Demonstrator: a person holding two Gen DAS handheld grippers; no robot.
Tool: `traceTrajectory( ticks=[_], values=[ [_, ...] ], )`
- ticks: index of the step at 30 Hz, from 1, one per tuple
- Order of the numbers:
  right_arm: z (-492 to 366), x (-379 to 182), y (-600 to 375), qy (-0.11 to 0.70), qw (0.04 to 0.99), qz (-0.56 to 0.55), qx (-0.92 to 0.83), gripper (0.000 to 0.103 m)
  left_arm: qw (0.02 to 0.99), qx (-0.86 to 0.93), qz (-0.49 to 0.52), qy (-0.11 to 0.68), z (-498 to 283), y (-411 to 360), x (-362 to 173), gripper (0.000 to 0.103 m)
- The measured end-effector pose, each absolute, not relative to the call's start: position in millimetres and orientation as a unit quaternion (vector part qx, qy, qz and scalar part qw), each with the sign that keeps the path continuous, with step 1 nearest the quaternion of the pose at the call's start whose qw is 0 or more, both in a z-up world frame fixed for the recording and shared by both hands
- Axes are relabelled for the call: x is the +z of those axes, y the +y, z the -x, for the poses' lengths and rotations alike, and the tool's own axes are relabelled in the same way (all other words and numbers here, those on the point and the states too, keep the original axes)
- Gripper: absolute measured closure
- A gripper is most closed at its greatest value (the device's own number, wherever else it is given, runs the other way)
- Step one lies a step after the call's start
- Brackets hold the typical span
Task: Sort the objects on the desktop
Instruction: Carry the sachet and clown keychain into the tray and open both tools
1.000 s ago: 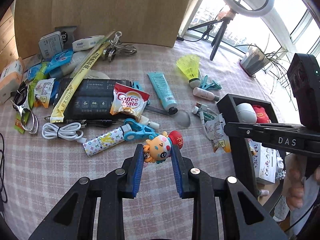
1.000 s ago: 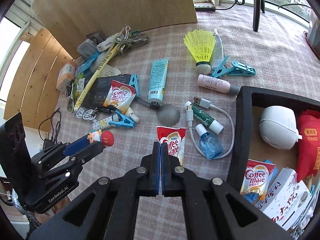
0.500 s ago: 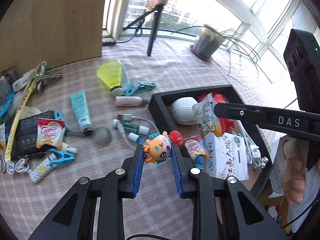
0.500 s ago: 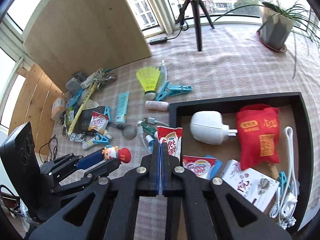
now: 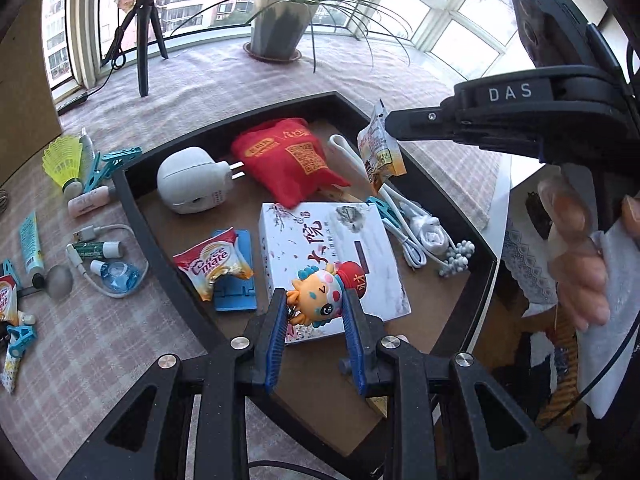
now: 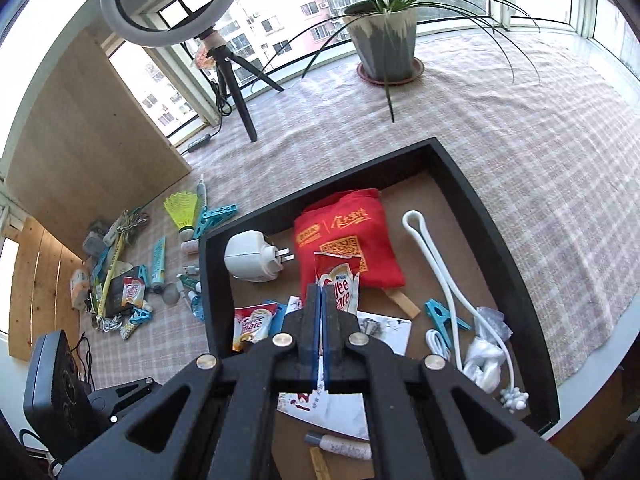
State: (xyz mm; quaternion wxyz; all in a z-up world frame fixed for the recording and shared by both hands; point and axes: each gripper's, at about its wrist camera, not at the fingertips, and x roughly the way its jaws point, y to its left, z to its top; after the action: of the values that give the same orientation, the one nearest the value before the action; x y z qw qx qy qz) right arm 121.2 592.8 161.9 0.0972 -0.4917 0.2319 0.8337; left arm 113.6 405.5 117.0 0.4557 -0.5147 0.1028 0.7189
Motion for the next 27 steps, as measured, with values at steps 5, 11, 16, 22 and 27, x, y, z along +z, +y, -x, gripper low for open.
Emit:
traceTrajectory(
  ticks=[5, 11, 16, 22, 27],
  values=[
    [-126, 159, 601, 0.221, 0.104, 0.500, 0.831, 0.099, 0.470, 0.708, 0.516, 0.108, -121, 412, 119, 0.073],
    [-123, 163, 589, 0.214, 0.091, 0.500, 0.834, 0.074, 0.451, 0.718, 0.520, 0.102, -113, 400, 119, 0.063],
    [-114, 163, 573, 0.205, 0.068, 0.506, 0.835, 0.074, 0.425, 0.733, 0.525, 0.075, -95, 377, 118, 0.063],
    [-101, 158, 555, 0.192, 0.043, 0.519, 0.832, 0.074, 0.380, 0.754, 0.534, 0.053, -68, 339, 111, 0.063],
    [-86, 156, 535, 0.172, 0.025, 0.524, 0.834, 0.074, 0.330, 0.777, 0.534, 0.042, -46, 303, 108, 0.063]
  ],
)
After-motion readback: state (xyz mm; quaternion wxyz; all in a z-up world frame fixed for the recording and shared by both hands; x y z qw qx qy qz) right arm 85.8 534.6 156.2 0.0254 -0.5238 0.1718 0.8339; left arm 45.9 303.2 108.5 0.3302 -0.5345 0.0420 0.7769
